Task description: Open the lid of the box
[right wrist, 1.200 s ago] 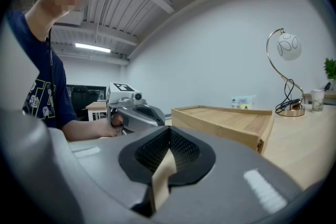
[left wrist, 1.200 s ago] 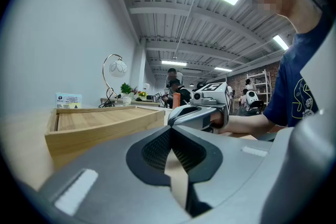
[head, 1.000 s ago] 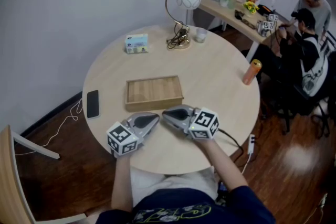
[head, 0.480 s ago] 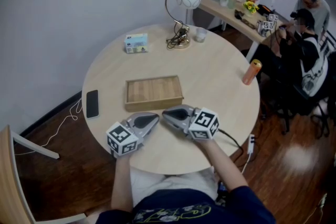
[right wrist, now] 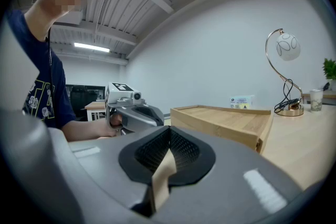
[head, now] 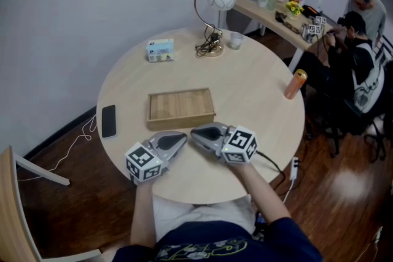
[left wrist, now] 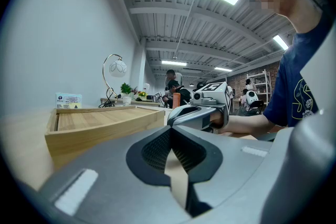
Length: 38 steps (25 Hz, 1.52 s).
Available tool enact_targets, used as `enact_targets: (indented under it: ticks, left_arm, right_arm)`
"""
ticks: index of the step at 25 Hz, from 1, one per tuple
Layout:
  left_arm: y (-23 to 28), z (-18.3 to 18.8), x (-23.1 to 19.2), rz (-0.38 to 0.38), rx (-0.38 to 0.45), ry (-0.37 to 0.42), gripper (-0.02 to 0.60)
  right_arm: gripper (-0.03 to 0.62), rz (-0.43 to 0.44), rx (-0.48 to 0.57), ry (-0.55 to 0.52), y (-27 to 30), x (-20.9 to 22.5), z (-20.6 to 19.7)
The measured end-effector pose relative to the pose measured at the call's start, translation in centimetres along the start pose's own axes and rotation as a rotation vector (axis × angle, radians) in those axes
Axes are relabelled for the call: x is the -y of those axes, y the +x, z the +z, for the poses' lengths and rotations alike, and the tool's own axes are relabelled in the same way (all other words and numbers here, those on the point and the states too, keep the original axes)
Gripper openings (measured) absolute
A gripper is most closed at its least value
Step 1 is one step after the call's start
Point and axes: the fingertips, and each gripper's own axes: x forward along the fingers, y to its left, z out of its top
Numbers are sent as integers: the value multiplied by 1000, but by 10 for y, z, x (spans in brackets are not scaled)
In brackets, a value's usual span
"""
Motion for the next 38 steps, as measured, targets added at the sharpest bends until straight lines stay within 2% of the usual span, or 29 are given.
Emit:
enact_targets:
  ticks: [4, 6, 8, 10, 11, 13, 14, 16, 17, 18, 19, 21, 23, 25, 28, 29, 32, 33, 38]
  left_arm:
    - [-1, -1, -1, 5, -2, -5, 2]
    - [0, -2, -1, 6, -6, -4, 2]
    - [-2, 2, 0, 7, 14, 12, 2]
    - [-15, 18, 4, 29, 119, 41, 2]
    - [-27, 30, 4, 67, 203, 49, 2]
    - [-61, 53, -14, 235, 352, 11, 2]
    - [-80, 61, -32, 350, 381, -29, 2]
    - [-109, 67, -74, 543, 327, -78, 3]
    - [-115, 67, -92, 583, 280, -90, 5]
    - [-114, 66, -109, 583, 251, -115, 86]
    - [-110, 63, -123, 565, 246, -158, 231]
    - [-102, 49, -150, 552, 232, -265, 241]
    - [-92, 22, -169, 568, 139, -356, 239]
    - [-83, 6, -174, 534, 86, -446, 235]
    - [-75, 10, -166, 466, 138, -555, 113]
    - [-74, 11, -165, 476, 145, -569, 100]
    - [-74, 12, -166, 524, 141, -589, 86]
    - [-74, 12, -166, 534, 137, -598, 81]
    - [-77, 11, -167, 567, 160, -629, 72]
  right_arm:
    - [-6, -5, -11, 7, 1, -1, -1]
    - [-6, -34, -14, -60, -2, -1, 1]
    - [-6, -79, 95, -194, -12, -2, 19]
    - [-5, -176, 276, -251, -38, 4, 51]
    - [-5, -248, 339, -222, -54, 16, 60]
    - [-3, -398, 383, -89, -82, 51, 59]
    - [-2, -455, 373, -12, -90, 68, 55]
    - [4, -517, 330, 106, -94, 97, 45]
    - [115, -526, 315, 145, -92, 106, 41]
    - [314, -526, 307, 177, -88, 113, 38]
    - [341, -521, 298, 208, -82, 117, 35]
    - [341, -490, 262, 277, -68, 120, 26]
    - [339, -452, 229, 364, -53, 123, 17]
    - [334, -439, 220, 454, -43, 128, 12]
    - [333, -435, 208, 538, -32, 136, 10]
    - [327, -433, 209, 556, -29, 138, 10]
    - [211, -479, 209, 629, -31, 150, 5]
    - [144, -493, 210, 656, -34, 155, 3]
    - [109, -543, 259, 751, -70, 173, -7]
